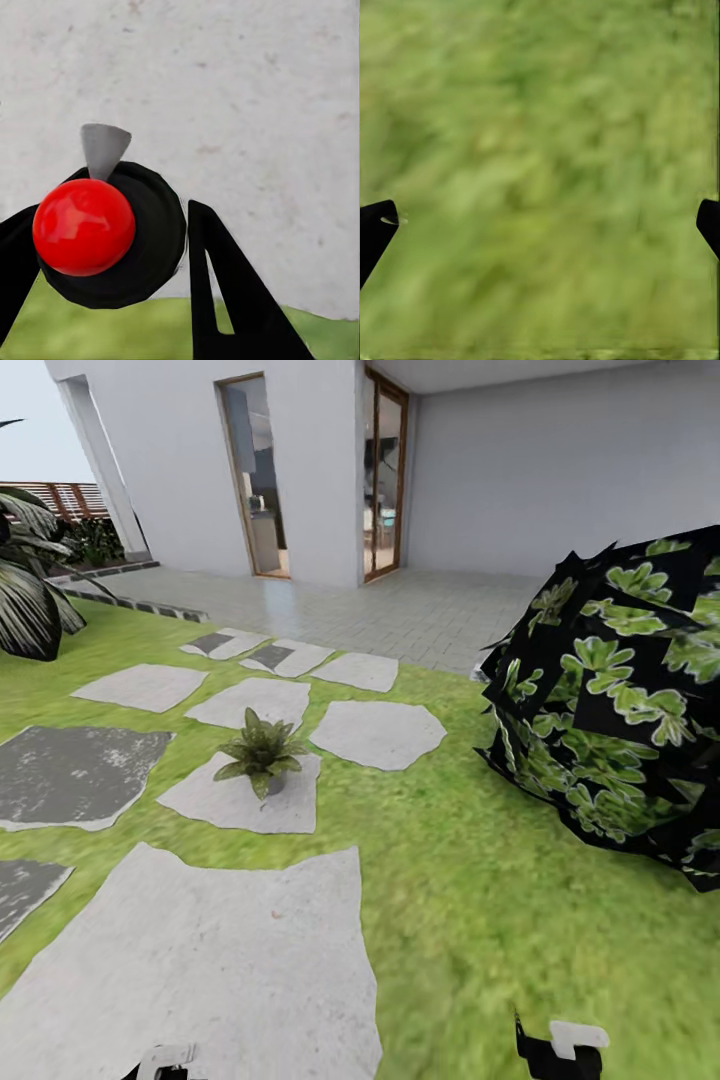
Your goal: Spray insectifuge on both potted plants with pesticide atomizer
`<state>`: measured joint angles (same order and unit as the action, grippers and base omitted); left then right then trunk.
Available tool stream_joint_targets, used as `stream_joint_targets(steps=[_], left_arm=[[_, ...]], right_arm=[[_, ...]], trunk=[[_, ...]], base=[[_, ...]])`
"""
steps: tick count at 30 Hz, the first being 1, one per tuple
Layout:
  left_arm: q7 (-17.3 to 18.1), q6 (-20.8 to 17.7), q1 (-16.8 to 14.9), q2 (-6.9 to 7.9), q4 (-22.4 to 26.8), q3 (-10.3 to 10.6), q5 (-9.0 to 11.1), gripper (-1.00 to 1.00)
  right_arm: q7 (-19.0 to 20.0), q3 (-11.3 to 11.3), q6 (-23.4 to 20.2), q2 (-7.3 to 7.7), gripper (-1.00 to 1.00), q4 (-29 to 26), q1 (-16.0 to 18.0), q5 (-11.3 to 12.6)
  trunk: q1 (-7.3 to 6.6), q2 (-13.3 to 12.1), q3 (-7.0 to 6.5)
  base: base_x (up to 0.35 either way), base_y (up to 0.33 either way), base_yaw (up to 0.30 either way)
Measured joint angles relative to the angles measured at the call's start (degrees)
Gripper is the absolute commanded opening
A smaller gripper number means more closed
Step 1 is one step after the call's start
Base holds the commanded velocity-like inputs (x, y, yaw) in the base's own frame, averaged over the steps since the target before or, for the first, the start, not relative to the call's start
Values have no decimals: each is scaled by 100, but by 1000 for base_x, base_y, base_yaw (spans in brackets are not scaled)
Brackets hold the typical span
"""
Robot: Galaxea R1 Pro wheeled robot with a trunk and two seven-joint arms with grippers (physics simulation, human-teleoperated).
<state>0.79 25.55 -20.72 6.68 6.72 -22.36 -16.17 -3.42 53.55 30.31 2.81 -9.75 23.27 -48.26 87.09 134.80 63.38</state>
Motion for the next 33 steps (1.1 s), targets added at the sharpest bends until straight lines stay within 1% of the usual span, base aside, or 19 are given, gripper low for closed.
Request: stream_joint_targets(steps=[11, 15, 26, 33], left_arm=[[0, 0, 0, 9, 1, 0, 0, -100], [0, -7, 0, 9, 1, 0, 0, -100], [0, -18, 0, -50, -1, 17, 3, -100], [0, -6, 0, -42, -1, 5, 6, -100]], right_arm=[[0, 3, 0, 0, 100, 0, 3, 0], [0, 1, -1, 0, 100, -1, 3, 0], [0, 4, 0, 0, 100, -2, -1, 0], [0, 2, 1, 0, 100, -2, -1, 0]], trunk=[[0, 0, 0], [-2, 0, 0], [-2, 0, 0], [-2, 0, 0]], base=[[-175, 277, -300], [-55, 286, -300], [-1, 14, -300], [0, 0, -300]])
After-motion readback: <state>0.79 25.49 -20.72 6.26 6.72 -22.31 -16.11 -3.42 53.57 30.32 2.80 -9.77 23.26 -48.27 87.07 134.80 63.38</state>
